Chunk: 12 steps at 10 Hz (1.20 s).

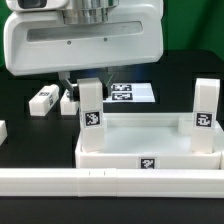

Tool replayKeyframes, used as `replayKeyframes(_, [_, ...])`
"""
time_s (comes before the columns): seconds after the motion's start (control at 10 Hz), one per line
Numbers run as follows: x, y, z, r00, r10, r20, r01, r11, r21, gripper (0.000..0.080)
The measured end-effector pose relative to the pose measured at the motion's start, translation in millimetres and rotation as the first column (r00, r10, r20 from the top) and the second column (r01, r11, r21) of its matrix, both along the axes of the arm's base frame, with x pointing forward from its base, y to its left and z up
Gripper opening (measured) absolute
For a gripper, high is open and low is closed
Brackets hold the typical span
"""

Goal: Assemble desk

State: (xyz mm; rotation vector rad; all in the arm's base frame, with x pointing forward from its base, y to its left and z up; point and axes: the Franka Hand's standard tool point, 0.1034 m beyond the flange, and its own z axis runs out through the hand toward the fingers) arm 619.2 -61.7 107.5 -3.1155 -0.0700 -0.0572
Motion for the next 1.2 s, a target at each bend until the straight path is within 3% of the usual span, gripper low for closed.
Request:
replayKeyframes(0.3, [-1.0, 0.1, -1.1, 0.951, -0.309, -0.011, 0.309, 0.951, 0.02, 0.0288])
replayKeyframes(0.5, [-1.2, -0.3, -1.4, 0.872, -0.489, -0.022, 0.49, 0.871, 0.03, 0.0289])
replayKeyframes(0.7, [-1.4, 0.4, -1.8, 0.758, -0.651, -0.035, 0.652, 0.758, 0.033, 0.029])
replayKeyframes(0.8, [-1.5, -0.2, -2.1, 0.632, -0.773, -0.051, 0.775, 0.631, 0.044, 0.029])
replayKeyframes(0.9, [-1.6, -0.1, -2.2, 0.58, -0.813, -0.057, 0.815, 0.579, 0.041, 0.029])
replayKeyframes(1.2, [-1.3, 0.0, -2.3, 0.561, -0.826, -0.06, 0.828, 0.559, 0.041, 0.029])
